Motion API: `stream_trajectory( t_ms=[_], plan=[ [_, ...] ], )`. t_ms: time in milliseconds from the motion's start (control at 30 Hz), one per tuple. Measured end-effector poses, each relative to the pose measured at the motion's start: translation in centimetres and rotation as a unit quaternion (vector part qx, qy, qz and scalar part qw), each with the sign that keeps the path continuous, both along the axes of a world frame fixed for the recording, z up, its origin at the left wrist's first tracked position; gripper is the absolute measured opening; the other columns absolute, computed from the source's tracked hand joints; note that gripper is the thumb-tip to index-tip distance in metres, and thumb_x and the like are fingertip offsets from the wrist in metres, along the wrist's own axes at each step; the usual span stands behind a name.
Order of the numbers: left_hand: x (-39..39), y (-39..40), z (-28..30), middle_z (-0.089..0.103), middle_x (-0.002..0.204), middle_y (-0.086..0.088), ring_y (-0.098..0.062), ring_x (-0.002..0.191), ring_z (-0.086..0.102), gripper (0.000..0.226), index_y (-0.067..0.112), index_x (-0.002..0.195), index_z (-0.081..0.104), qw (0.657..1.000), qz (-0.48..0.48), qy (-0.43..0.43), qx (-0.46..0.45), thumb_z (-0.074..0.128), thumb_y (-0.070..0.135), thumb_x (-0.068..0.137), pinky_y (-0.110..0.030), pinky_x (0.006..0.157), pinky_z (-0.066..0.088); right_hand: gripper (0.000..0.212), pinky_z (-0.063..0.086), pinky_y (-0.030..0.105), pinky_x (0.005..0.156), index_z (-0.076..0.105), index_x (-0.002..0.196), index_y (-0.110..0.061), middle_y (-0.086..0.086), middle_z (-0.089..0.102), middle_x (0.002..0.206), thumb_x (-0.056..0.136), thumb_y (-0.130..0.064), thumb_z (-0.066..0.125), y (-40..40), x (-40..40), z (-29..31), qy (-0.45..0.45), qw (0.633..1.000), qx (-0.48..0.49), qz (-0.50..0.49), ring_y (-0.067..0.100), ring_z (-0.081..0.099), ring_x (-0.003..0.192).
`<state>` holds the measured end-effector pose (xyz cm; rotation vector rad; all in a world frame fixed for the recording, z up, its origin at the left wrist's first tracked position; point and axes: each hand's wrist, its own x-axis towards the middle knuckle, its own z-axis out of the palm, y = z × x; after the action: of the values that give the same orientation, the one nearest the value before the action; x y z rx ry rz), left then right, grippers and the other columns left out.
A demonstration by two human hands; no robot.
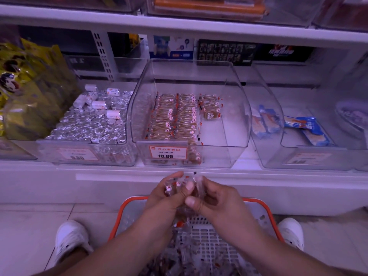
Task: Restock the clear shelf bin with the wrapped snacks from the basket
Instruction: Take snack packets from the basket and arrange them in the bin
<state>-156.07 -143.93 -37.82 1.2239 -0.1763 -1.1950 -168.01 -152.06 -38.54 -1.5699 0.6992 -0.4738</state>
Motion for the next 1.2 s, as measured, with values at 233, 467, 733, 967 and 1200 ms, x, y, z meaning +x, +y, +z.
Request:
stream_trajectory(
  t_ms=[233,467,733,967,1200],
  plan=[
    [0.4,-0.1,-0.3,0.075,0.100,-0.012,-0.019,0.078,0.073,0.067,0.019,0.122,0.063,1.000,0.002,-0.015,-0.012,0.082,0.020,0.058,-0.025,0.058,0.056,0.051,0.046,0.022,0.104,0.050,0.140,-0.015,-0.014,0.068,0.126,0.093,-0.019,0.068,1.3,0.7,-0.3,0.041,0.997,-0.024,0.063,-0.001,0.060,0.119],
    [1.8,-0.2,0.0,0.067,0.084,-0.009,-0.018,0.056,0.062,0.058,0.023,0.122,0.065,1.000,0.011,-0.026,-0.009,0.080,0.015,0.067,-0.025,0.047,0.048,0.017,0.059,0.035,0.088,0.065,0.106,-0.009,0.008,0.075,0.103,0.098,-0.023,0.058,0.3,0.8,-0.4,-0.008,0.968,0.182,-0.175,0.016,0.072,0.100],
    [0.8,-0.2,-0.5,0.070,0.084,-0.015,-0.023,0.063,0.066,0.058,0.024,0.120,0.066,0.999,0.039,-0.021,-0.012,0.081,0.023,0.064,-0.029,0.052,0.050,0.031,0.051,0.022,0.056,0.077,0.080,-0.010,0.007,0.076,0.075,0.098,-0.019,0.054,0.6,1.0,0.4,0.010,0.960,0.171,-0.223,0.015,0.070,0.068],
    [-1.1,-0.2,-0.6,0.076,0.098,-0.008,-0.019,0.083,0.072,0.071,0.032,0.121,0.064,0.992,0.035,-0.112,-0.047,0.087,0.034,0.053,-0.034,0.072,0.059,0.023,0.059,0.047,0.085,0.065,0.105,-0.014,0.004,0.077,0.093,0.100,-0.032,0.051,2.8,1.9,0.3,0.018,0.959,0.188,-0.213,0.025,0.074,0.091],
    [-0.9,0.1,-0.1,0.073,0.090,0.000,-0.008,0.073,0.068,0.061,0.038,0.123,0.060,0.949,0.040,-0.303,-0.078,0.085,0.010,0.075,-0.016,0.067,0.053,0.045,0.059,0.041,0.059,0.077,0.102,-0.009,0.013,0.071,0.083,0.098,-0.041,0.045,2.9,1.8,1.2,-0.039,0.892,0.439,-0.102,0.026,0.068,0.063]
  ],
)
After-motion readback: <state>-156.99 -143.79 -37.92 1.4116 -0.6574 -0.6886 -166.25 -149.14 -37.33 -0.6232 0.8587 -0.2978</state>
